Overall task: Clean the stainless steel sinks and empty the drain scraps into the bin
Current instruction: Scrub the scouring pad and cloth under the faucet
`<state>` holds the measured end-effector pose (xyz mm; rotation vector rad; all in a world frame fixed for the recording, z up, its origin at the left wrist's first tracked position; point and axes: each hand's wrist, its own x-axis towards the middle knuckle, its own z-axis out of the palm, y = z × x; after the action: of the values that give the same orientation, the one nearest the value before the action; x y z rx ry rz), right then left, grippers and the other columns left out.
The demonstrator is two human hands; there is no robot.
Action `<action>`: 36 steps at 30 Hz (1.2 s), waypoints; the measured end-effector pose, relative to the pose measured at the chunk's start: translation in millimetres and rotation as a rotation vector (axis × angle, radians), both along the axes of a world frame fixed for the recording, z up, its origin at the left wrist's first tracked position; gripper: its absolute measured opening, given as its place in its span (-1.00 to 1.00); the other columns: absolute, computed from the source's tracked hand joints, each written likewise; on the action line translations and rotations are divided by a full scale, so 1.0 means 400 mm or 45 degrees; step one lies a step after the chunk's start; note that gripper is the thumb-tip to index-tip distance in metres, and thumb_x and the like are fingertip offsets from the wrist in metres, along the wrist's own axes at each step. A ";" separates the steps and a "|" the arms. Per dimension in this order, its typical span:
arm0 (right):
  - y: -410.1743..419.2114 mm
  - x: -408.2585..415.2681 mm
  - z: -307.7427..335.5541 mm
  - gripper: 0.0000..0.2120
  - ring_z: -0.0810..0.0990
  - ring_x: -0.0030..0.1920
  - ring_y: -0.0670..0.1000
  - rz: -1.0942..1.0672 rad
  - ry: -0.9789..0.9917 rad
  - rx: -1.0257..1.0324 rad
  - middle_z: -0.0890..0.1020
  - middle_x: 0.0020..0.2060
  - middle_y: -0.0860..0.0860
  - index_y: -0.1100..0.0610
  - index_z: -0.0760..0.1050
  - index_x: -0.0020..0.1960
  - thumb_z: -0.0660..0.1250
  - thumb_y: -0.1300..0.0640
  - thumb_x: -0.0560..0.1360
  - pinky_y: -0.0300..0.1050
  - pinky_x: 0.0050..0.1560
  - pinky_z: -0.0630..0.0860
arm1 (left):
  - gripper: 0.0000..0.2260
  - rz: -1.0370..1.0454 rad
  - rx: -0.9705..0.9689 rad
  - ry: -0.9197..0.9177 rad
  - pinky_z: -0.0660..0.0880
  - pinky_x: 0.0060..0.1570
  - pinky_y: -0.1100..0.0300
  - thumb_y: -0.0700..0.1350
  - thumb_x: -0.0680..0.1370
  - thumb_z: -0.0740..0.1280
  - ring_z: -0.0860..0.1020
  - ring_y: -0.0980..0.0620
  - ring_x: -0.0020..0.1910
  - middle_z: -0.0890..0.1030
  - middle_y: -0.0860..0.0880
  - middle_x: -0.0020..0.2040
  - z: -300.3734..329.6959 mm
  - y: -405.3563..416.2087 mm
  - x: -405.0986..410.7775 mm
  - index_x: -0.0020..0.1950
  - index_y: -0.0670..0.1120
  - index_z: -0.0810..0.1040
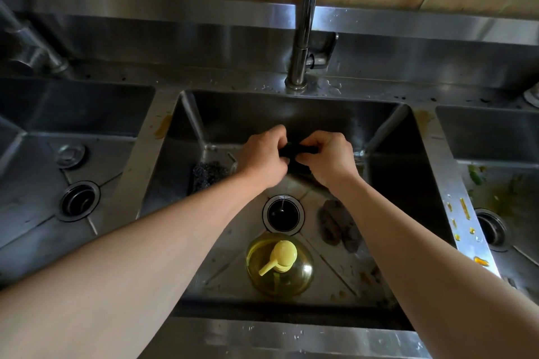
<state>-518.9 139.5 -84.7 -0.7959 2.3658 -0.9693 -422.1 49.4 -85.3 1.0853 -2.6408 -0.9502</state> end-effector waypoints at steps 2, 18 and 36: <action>0.006 -0.005 0.006 -0.81 0.53 -0.12 -0.08 0.042 -0.042 -0.013 0.59 -0.12 -0.06 0.07 0.59 0.06 0.42 0.20 0.45 -0.29 -0.19 0.42 | -0.78 0.032 0.234 0.032 0.36 -0.15 0.18 -0.21 0.48 0.40 0.48 0.00 -0.09 0.50 0.03 -0.08 -0.006 -0.020 0.004 -0.08 -0.02 0.37; 0.023 0.015 0.055 -0.81 0.68 -0.25 0.08 0.101 -0.139 -0.079 0.63 -0.07 0.15 0.10 0.50 -0.06 0.41 0.34 0.44 -0.14 -0.33 0.64 | -0.74 -0.090 0.209 0.014 0.59 -0.33 0.01 -0.24 0.48 0.40 0.58 -0.05 -0.29 0.51 -0.02 -0.24 0.078 -0.019 0.021 -0.23 -0.02 0.34; 0.012 0.034 0.009 -0.79 0.63 -0.20 0.16 -0.010 0.097 -0.143 0.62 -0.18 0.13 0.10 0.49 -0.17 0.36 0.39 0.38 0.08 -0.19 0.62 | -0.69 -0.151 -0.282 0.195 0.23 -0.33 0.17 -0.39 0.42 0.32 0.38 -0.01 -0.30 0.41 0.01 -0.28 0.034 0.049 0.034 -0.12 -0.04 0.27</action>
<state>-505.3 144.4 -81.1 -0.8811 2.3969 -1.1020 -408.7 68.9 -71.7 0.7826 -2.6298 -0.7065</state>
